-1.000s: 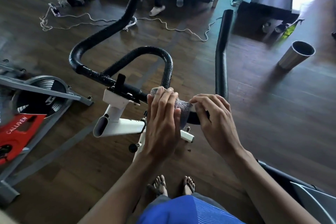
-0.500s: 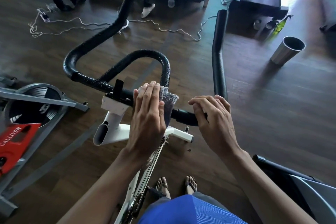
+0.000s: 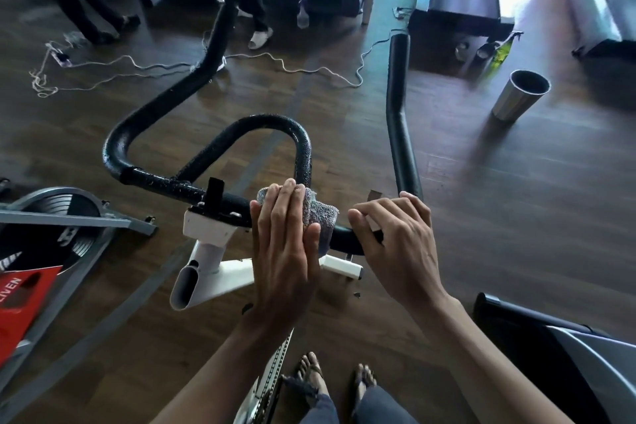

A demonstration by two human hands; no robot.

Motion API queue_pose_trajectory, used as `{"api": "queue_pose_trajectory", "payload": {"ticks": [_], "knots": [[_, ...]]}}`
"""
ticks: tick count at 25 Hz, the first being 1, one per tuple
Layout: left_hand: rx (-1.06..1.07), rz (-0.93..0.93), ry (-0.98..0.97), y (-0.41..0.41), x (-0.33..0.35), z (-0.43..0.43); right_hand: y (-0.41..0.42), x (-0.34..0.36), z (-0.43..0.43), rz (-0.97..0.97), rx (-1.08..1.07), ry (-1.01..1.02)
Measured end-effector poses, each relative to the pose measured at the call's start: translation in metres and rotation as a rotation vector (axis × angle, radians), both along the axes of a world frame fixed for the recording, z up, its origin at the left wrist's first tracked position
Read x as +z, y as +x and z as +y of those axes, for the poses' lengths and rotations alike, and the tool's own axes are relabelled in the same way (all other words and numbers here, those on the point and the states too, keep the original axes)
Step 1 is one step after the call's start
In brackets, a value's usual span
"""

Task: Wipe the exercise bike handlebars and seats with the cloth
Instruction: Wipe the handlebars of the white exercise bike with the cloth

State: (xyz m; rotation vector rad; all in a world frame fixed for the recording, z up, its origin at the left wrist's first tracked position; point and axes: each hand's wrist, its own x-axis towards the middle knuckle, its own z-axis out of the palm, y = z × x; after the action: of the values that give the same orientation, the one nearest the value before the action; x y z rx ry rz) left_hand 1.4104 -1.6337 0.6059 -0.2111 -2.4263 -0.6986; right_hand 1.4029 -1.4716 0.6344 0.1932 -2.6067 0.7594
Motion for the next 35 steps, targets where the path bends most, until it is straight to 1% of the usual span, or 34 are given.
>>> {"api": "queue_pose_trajectory", "payload": {"ticks": [5,8,12,14,17,18,20,21,23,25,28,31,35], "knots": [[0.018,0.175,0.045,-0.007,-0.019,0.002,-0.001,-0.004,0.001,0.079,0.001,0.045],[-0.02,0.264,0.073,-0.011,-0.035,-0.002,-0.001,-0.01,0.0,0.138,0.01,0.01],[-0.086,0.372,0.059,-0.023,-0.053,-0.017,0.0,-0.022,-0.006,0.29,-0.041,-0.07],[-0.067,0.422,0.113,-0.028,-0.059,-0.013,0.0,-0.027,-0.007,0.328,-0.049,-0.084],[-0.066,0.425,0.257,-0.024,-0.06,0.017,0.0,-0.03,-0.009,0.359,-0.064,-0.071],[-0.099,0.42,0.268,-0.019,-0.061,0.026,0.0,-0.03,-0.009,0.36,-0.066,-0.062],[-0.139,0.435,0.227,-0.016,-0.065,0.026,-0.001,-0.029,-0.007,0.357,-0.043,-0.065],[-0.137,0.441,0.201,-0.018,-0.066,0.022,0.0,-0.029,-0.006,0.348,-0.022,-0.075],[-0.098,0.44,0.213,-0.021,-0.065,0.019,0.001,-0.029,-0.003,0.323,0.01,-0.101],[-0.088,0.41,0.257,-0.016,-0.061,0.03,0.001,-0.027,-0.001,0.28,0.026,-0.182],[-0.142,0.382,0.267,-0.006,-0.057,0.043,0.004,-0.023,0.003,0.244,0.057,-0.338],[-0.174,0.385,0.25,-0.007,-0.055,0.034,0.01,-0.021,0.006,0.207,0.092,-0.397],[-0.189,0.387,0.339,0.006,-0.043,0.036,0.018,-0.019,0.005,0.159,0.074,-0.499]]}}
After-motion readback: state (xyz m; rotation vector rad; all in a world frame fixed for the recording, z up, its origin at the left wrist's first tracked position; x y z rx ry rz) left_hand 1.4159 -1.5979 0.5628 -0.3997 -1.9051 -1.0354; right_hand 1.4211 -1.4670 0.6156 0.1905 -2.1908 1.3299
